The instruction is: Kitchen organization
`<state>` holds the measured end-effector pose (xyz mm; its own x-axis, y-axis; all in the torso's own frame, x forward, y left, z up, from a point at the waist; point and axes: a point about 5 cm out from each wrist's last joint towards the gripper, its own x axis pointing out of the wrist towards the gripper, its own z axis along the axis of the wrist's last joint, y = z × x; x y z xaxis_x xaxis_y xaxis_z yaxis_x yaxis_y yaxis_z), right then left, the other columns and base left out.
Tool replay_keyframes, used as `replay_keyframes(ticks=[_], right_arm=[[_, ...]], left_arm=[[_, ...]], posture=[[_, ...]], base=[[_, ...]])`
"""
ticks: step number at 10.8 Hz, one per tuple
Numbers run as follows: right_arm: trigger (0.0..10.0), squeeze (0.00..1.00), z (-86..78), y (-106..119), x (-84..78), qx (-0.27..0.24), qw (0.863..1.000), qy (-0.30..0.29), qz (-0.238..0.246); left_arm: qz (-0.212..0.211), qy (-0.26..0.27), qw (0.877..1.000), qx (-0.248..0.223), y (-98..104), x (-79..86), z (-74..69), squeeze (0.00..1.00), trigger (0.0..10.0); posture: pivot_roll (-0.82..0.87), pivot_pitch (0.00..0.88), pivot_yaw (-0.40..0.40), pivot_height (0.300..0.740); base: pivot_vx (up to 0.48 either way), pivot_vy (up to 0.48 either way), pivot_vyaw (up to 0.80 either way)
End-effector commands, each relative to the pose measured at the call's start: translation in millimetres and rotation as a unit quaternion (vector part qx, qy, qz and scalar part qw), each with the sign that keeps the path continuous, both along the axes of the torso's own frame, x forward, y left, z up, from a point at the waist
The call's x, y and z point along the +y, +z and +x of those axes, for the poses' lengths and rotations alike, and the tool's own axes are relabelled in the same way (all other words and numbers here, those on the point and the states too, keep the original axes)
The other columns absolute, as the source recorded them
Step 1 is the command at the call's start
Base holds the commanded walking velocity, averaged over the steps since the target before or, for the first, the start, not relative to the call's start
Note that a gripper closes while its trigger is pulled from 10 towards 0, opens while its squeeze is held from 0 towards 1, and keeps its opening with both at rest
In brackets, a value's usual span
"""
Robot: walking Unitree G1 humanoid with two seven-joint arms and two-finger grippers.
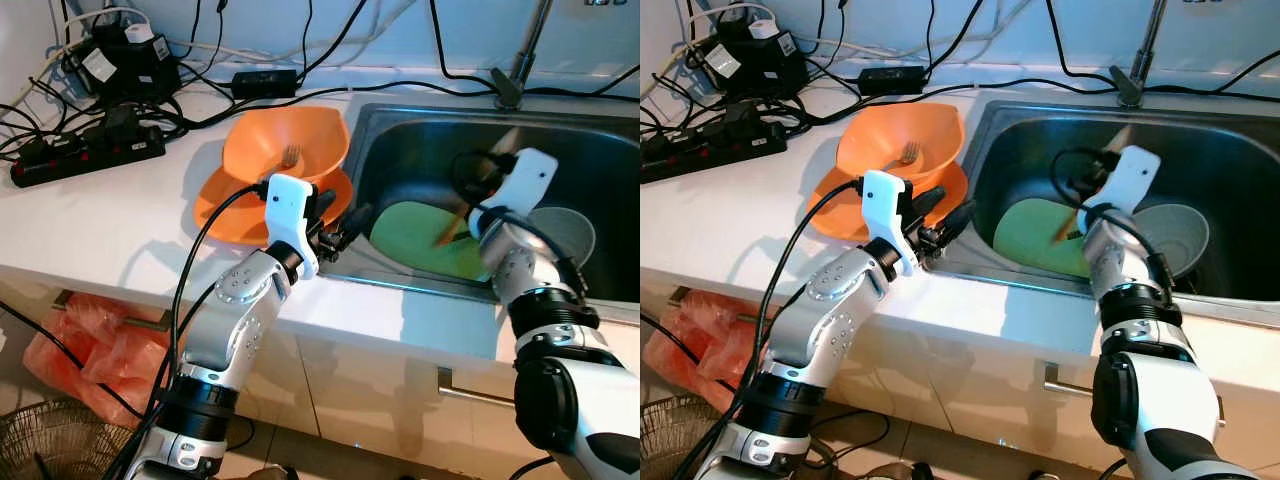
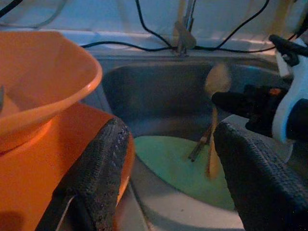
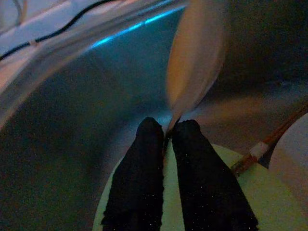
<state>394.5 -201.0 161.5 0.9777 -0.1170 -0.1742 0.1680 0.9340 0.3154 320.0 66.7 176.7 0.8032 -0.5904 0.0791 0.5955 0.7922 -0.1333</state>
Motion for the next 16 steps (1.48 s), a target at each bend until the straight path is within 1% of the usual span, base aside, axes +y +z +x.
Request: replay_keyframes(ticks=[1, 3, 5, 7, 10, 11, 13, 14, 15, 16], right_arm=[[10.0, 1.0, 4.6, 10, 6.4, -0.017, 1.0, 0.013, -0.005], [10.0, 1.0, 4.3, 9, 6.5, -0.015, 1.0, 0.018, -0.006], [10.0, 1.0, 4.2, 6, 13.3, -0.014, 0.999, 0.036, -0.002], [10.0, 1.0, 4.6, 6, 16.7, -0.017, 0.999, 0.045, -0.001], [10.0, 1.0, 3.7, 5, 17.3, -0.017, 0.999, 0.051, 0.0], [10.0, 1.0, 2.4, 5, 18.7, -0.019, 0.998, 0.062, -0.004], [10.0, 1.0, -3.2, 2, 21.7, -0.023, 0.996, 0.086, -0.021], [10.0, 1.0, -5.0, 2, 23.7, -0.029, 0.994, 0.096, -0.033], [10.0, 1.0, -7.5, 3, 27.5, -0.037, 0.993, 0.11, -0.035], [10.0, 0.63, -8.8, 4, 29.6, -0.041, 0.992, 0.118, -0.031]], left_arm=[[0.003, 0.011, 1.0, -0.002, -1, 4.0, 2.0, 0.0, 10.0], [0.001, 0.024, 1.0, -0.005, -2, 5.7, 4.7, 0.0, 10.0], [0.002, 0.035, 0.999, -0.011, -1, 8.5, 8.3, 0.0, 10.0], [0.001, 0.057, 0.998, -0.016, 1, 16.7, 15.4, 0.0, 10.0], [0.004, 0.08, 0.996, -0.026, 6, 23.9, 21.4, 0.0, 10.0], [0.008, 0.093, 0.995, -0.035, 8, 28.9, 22.3, 0.0, 10.0], [0.039, 0.157, 0.984, -0.077, 18, 47.8, 25.8, 0.0, 10.0], [0.036, 0.191, 0.977, -0.085, 25, 58.5, 29.3, 0.0, 10.0], [0.03, 0.226, 0.969, -0.099, 34, 69.5, 32.0, 0.0, 10.0], [0.028, 0.24, 0.965, -0.105, 38, 74.5, 33.1, 0.0, 10.0]], posture=[[0.11, 0.086, 0.104, 0.74], [0.11, 0.087, 0.103, 0.74], [0.11, 0.083, 0.101, 0.74], [0.11, 0.077, 0.098, 0.74], [0.11, 0.068, 0.094, 0.74], [0.11, 0.064, 0.091, 0.74], [0.11, 0.055, 0.086, 0.74], [0.11, 0.051, 0.087, 0.74], [0.12, 0.049, 0.087, 0.74], [0.12, 0.049, 0.088, 0.74]], base=[[0.0, 0.0, 0.0], [0.0, 0.0, 0.0], [0.0, 0.0, 0.0], [0.0, 0.0, 0.0], [0.0, 0.0, 0.0], [0.0, 0.0, 0.0], [0.0, 0.0, 0.0], [0.0, 0.0, 0.0], [0.0, 0.0, 0.0], [0.0, 0.0, 0.0]])
